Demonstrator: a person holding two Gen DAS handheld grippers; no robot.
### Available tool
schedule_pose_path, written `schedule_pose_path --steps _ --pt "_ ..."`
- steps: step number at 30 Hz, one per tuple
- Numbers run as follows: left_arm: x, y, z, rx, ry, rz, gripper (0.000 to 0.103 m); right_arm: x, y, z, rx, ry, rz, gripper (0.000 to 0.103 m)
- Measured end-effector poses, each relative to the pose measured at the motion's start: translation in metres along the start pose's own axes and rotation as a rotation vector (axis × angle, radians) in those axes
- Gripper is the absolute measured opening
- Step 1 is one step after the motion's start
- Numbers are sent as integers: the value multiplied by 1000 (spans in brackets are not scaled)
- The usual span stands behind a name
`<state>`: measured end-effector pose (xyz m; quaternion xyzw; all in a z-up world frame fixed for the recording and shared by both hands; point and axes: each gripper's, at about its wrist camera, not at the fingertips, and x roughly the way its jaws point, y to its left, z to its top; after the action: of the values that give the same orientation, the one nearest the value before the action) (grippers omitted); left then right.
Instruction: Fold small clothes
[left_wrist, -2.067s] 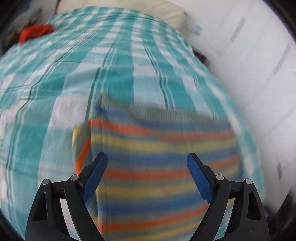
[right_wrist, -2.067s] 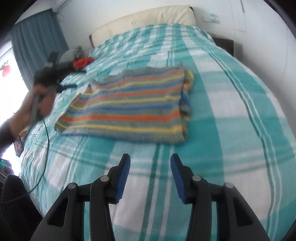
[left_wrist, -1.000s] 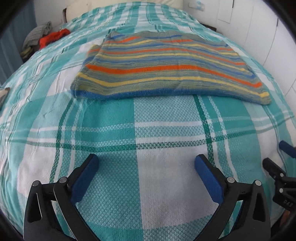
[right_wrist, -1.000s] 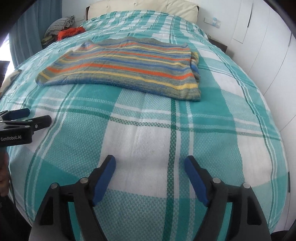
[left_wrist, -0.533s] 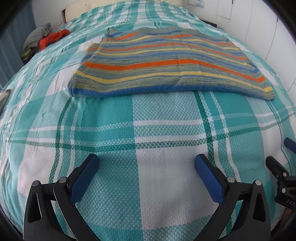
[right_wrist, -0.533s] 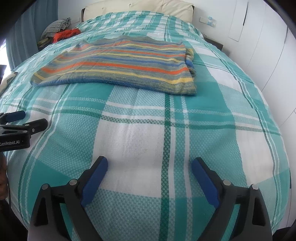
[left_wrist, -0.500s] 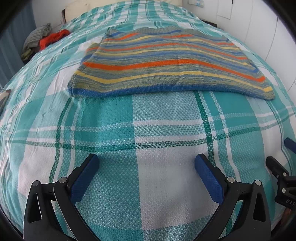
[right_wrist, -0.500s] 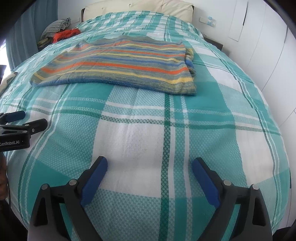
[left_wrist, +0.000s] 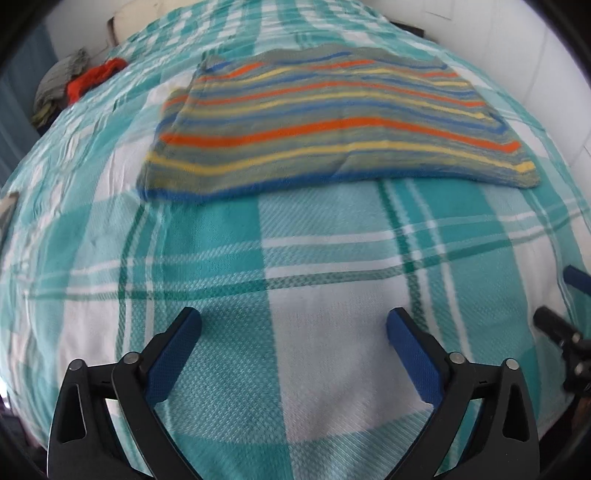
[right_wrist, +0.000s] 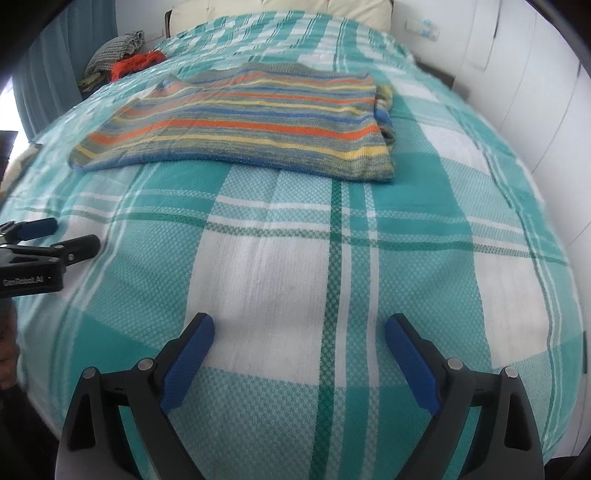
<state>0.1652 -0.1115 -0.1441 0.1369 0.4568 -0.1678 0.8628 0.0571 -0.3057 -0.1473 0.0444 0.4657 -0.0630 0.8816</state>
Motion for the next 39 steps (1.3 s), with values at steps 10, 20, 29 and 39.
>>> schedule_pose_path --steps 10,20,29,39 --pt "11 -122 63 359 -158 -145 100 5 -119 97 217 -90 285 85" --pt "43 -198 99 441 -227 -199 63 117 -162 230 314 63 500 51" --pt "-6 -137 103 165 -331 -284 8 109 -140 268 302 13 502 11" --pt "-33 39 62 -283 -290 -253 8 67 38 326 30 -44 614 10"
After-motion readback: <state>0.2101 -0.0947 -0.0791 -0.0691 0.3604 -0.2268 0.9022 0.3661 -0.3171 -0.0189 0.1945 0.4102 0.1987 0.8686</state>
